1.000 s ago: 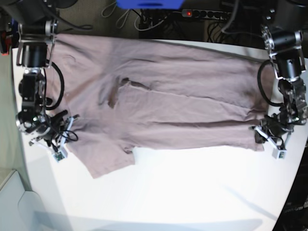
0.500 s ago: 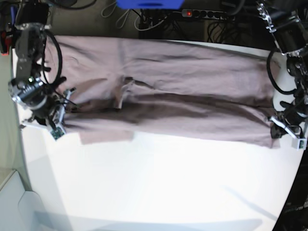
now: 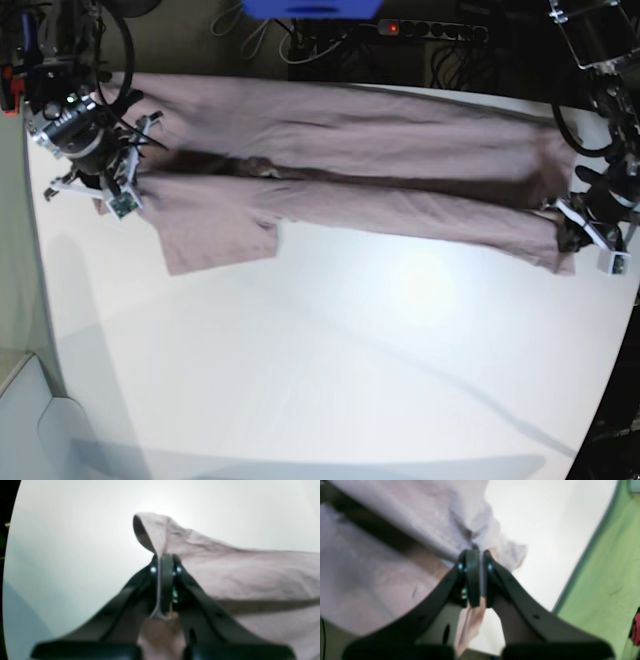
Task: Layout the t-shirt on the table in an organized manner, then fold the t-shirt properly
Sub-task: 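Lift the grasped edge with both grippers and fold it over toward the collar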
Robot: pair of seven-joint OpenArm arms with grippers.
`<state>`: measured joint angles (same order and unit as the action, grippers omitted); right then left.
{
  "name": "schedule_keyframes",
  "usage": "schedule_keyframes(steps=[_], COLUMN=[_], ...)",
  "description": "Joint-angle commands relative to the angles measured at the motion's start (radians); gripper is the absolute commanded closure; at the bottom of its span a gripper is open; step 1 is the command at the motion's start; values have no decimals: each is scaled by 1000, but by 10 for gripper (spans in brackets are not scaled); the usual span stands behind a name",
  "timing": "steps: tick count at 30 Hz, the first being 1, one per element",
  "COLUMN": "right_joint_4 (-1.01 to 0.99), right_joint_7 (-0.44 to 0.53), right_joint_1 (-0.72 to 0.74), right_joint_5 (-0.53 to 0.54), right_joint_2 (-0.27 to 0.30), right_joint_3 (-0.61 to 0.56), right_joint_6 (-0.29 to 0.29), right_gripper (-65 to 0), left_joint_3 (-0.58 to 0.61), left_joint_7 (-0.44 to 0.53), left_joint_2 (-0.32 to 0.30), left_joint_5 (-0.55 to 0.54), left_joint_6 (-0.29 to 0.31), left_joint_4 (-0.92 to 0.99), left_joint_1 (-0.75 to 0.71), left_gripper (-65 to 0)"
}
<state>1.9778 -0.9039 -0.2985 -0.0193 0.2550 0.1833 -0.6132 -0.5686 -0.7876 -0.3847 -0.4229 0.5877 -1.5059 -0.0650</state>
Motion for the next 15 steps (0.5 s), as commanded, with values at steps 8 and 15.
schedule_keyframes(steps=[8, 15], right_joint_4=[27, 24], right_joint_7=[12, 12], right_joint_1=[-54, -58], right_joint_5=[3, 3], right_joint_2=[11, 11], right_joint_3=[6, 6], right_joint_6=[0, 0], right_gripper=[0, 0], left_joint_3=[-115, -182], left_joint_7=[18, 18], left_joint_2=[-23, -27], left_joint_5=[-156, -244], left_joint_6=[1, 2], left_joint_4=[-48, -46], left_joint_1=[-85, -167], left_gripper=[-4, -4])
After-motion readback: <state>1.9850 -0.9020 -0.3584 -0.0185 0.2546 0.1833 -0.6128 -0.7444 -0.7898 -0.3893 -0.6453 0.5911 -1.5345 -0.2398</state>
